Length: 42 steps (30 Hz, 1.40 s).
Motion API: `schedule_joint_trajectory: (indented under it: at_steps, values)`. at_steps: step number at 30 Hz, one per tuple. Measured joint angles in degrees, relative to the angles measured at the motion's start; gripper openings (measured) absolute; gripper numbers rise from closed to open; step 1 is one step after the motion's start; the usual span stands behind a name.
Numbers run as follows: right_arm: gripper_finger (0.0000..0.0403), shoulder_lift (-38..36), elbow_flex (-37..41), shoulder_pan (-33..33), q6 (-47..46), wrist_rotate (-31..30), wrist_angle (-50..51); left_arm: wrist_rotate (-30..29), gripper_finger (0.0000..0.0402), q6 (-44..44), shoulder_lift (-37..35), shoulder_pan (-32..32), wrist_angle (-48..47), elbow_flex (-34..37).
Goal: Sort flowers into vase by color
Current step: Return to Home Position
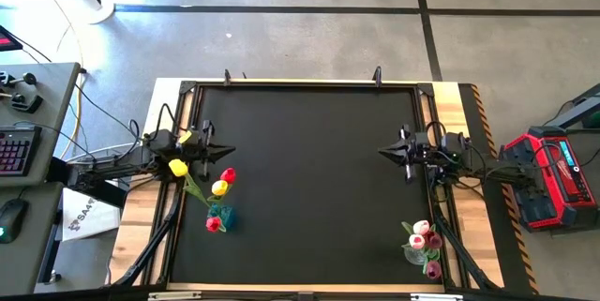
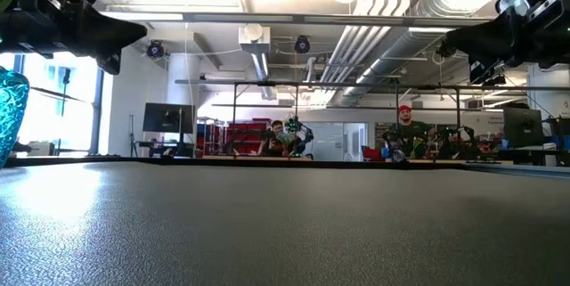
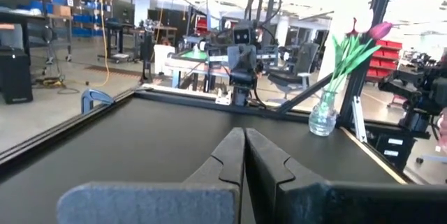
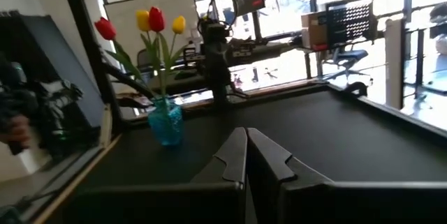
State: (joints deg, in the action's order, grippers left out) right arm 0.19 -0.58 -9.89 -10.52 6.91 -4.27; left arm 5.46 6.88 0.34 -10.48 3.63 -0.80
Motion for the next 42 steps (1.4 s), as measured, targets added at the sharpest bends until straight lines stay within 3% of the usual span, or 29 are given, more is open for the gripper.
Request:
schedule_joint_trajectory:
  at_steps: [17,42]
  values:
    - [0.0000,0.1,0.0,0.0,-3.0,0.2,2.5,-1.2,0.0000,5.0,0.4,0.0,-2.4,0.0]
    - [0.0000,0.1,0.0,0.0,-3.0,0.1,2.5,-1.1,0.0000,5.0,0.4,0.0,-2.4,0.0]
